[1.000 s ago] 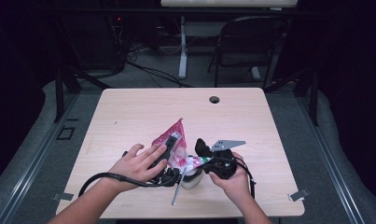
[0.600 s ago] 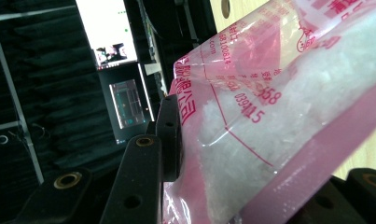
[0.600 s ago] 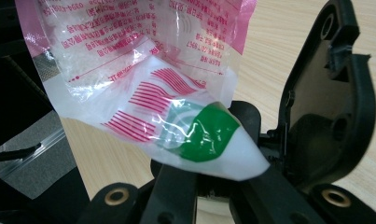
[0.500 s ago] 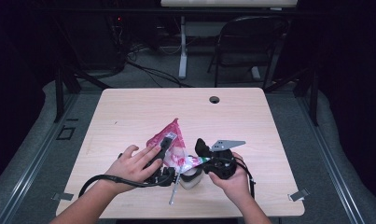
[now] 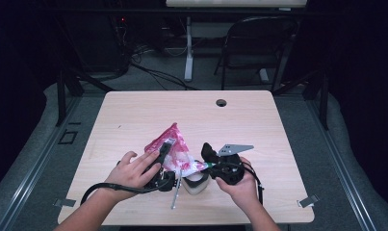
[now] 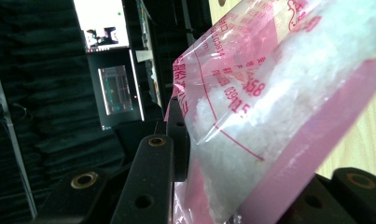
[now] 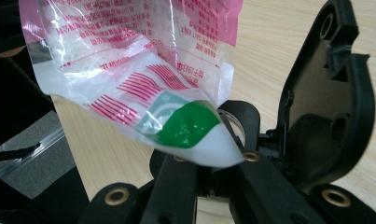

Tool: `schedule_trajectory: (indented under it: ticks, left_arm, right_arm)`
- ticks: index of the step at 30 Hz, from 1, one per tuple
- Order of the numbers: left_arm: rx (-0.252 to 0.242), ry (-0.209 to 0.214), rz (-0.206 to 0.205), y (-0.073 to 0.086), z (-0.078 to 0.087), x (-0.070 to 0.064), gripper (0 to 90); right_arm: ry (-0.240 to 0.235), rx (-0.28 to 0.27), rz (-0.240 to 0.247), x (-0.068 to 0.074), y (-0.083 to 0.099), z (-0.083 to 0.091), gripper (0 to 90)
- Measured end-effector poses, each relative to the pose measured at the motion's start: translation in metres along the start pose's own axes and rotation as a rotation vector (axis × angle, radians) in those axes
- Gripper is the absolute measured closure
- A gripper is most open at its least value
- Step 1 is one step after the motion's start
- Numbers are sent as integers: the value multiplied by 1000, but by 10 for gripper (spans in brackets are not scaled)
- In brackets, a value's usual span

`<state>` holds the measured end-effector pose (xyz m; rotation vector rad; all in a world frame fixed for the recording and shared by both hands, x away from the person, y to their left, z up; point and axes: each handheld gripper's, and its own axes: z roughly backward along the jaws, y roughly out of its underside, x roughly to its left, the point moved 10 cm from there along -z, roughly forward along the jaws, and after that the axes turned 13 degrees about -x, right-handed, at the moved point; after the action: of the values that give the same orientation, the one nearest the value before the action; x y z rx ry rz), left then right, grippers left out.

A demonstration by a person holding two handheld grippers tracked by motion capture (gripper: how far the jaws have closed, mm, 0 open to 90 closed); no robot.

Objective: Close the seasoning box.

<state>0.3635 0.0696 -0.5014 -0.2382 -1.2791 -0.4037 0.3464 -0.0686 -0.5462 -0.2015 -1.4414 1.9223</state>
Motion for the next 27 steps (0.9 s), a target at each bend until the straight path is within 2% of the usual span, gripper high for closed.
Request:
schedule_trajectory:
  ticks: [1, 3, 6, 14, 16, 19, 25, 27]
  left_arm:
    - [-3, -13, 1, 1, 0, 1, 777]
    - [6, 2, 26, 4, 1, -2, 782]
    - [7, -6, 38, 6, 1, -2, 787]
    - [12, 10, 129, 14, 2, -11, 795]
    - [27, 28, 150, 16, 3, -15, 795]
    - [17, 16, 162, 17, 2, -16, 797]
    - [16, 18, 215, 20, 2, -19, 797]
    - [16, 19, 220, 20, 2, -20, 797]
  right_arm:
    - [1, 1, 0, 0, 0, 0, 900]
    - [1, 1, 2, 0, 0, -1, 900]
    - [-1, 5, 7, 0, 1, 0, 900]
    - [2, 6, 8, 0, 1, 1, 900]
    - [3, 8, 7, 0, 1, 0, 900]
    - [3, 4, 3, 0, 2, 0, 900]
    - [2, 5, 7, 0, 1, 1, 899]
    - [3, 5, 8, 0, 1, 1, 899]
